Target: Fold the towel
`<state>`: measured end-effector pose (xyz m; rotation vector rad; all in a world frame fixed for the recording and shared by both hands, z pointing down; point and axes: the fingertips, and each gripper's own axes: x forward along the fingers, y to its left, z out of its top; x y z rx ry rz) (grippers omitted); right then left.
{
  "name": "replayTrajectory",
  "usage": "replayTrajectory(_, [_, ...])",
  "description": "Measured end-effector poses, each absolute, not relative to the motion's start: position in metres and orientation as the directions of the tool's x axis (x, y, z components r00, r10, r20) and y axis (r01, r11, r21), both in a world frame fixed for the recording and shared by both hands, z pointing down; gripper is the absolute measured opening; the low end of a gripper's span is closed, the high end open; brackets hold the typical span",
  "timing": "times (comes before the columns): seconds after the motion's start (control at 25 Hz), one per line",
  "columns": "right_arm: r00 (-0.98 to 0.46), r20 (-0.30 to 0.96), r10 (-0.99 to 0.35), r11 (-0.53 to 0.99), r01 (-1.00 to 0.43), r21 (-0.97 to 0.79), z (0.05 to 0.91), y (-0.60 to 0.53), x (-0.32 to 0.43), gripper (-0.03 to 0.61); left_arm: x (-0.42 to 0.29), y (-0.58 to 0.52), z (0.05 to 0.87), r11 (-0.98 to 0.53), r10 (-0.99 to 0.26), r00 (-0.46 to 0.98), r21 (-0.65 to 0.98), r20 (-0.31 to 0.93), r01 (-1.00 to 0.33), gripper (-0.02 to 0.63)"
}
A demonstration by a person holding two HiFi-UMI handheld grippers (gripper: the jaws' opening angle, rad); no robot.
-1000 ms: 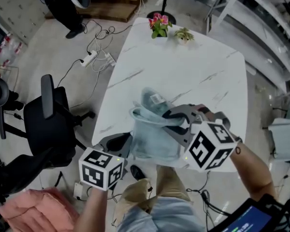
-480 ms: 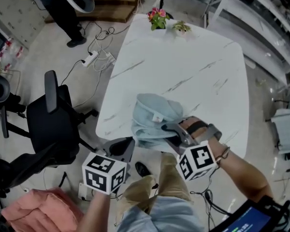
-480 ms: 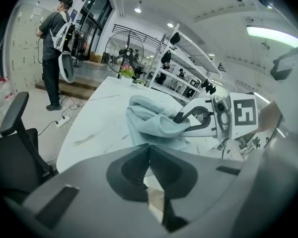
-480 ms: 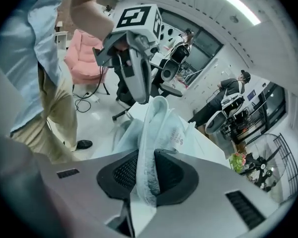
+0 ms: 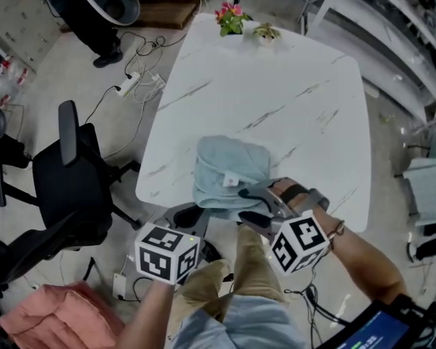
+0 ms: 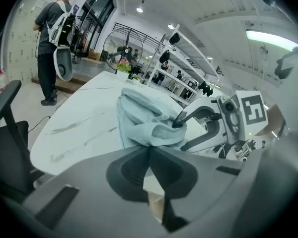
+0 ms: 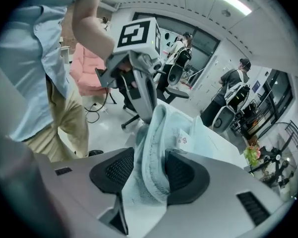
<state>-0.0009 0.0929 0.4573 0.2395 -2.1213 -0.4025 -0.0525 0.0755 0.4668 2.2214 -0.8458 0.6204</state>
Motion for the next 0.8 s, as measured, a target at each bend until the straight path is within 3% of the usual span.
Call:
replayTrajectory(0.16, [-0.630,0.726,-0.277,0.950,-0.067,0.304,0.421,0.103,-0.003,0.210,-0.051,0.079,0.469,-0.562,-0.388,0.678,0.423,0.624,-0.711,0.008])
replayTrajectory(0.32, [-0.680,0.650,-0.338,0.940,-0.211,0.269,0.384,0.065,-0.006,0.170,-0.055,0.083,0.469,-0.550,-0.393,0.675,0.429,0.624,-0.717,0.008])
replayTrajectory(0.68, [-0.583,0.769,-0.262,0.959,-0.244,0.142,0.430,0.018,-0.023,0.158,-0.043,0.088,0.468,-0.550,-0.384,0.684,0.441,0.620,-0.709,0.008])
replayTrajectory(0.8, [-0.581,0.763,-0.283,0.956,-0.235,0.175,0.435,0.021,-0.025,0.066,-0.038,0.089,0.471,-0.557,-0.375,0.689,0.444,0.620,-0.702,0.008])
